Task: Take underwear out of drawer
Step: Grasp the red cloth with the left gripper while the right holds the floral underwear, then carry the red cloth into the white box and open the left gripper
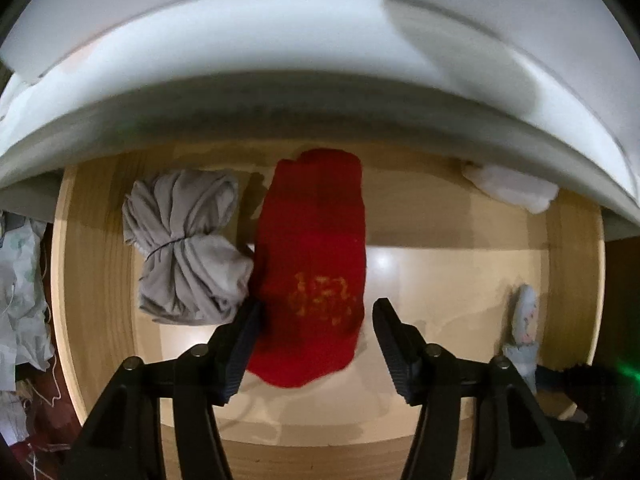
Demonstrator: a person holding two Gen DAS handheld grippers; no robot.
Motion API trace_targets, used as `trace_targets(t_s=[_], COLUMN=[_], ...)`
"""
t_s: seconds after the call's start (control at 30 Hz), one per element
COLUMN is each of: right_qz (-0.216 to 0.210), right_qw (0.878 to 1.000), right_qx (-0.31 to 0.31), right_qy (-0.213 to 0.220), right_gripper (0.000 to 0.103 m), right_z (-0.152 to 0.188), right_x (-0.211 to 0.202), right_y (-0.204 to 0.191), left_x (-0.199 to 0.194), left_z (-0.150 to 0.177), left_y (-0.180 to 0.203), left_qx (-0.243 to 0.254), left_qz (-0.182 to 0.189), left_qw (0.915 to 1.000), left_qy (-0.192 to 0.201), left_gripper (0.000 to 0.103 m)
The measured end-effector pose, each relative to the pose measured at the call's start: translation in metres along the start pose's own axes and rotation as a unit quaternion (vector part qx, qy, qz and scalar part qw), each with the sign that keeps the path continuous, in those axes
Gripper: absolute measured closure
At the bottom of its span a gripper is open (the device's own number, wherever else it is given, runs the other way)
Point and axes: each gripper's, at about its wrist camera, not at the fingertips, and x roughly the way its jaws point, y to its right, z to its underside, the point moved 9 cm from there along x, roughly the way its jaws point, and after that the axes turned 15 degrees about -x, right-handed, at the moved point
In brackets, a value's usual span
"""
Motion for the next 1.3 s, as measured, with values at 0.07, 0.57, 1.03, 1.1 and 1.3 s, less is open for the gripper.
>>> trace_targets(t_s=[0.07, 0.57, 1.03, 1.1, 1.3], right_qz=[-0.001, -0.002, 0.000, 0.000, 0.000], right_qw=[1.000, 1.000, 1.000, 1.000, 1.000], right_qx=[0.001, 0.004, 0.005, 0.005, 0.005], right_qy=[0.001, 0.003, 0.003, 0.003, 0.003], right_gripper=[0.065, 0.065, 0.065, 0.065, 0.065], right_z=[0.000, -0.003, -0.002, -0.002, -0.002], right_x=[-0.002, 0.022, 0.028, 0.028, 0.028], right_y=[0.003, -0.001, -0.003, -0.003, -0.003], left_x=[0.004, 0.016, 0.005, 0.002, -0.015], left_z=[-0.002, 0.009, 0.040, 0.045, 0.051], left_y=[0.003, 0.018, -0.001, -0.004, -0.018], left_qx=[0.003, 0.050, 0.044, 0.044, 0.041], left_qz=[-0.012, -0.062, -0.039, -0.033, -0.014], left_qw=[0.9999, 0.9968, 0.9979, 0.9980, 0.9985], left_qy=[0.002, -0.002, -0.028, -0.031, -0.034], left_gripper=[0.042, 0.060, 0.068, 0.069, 0.070])
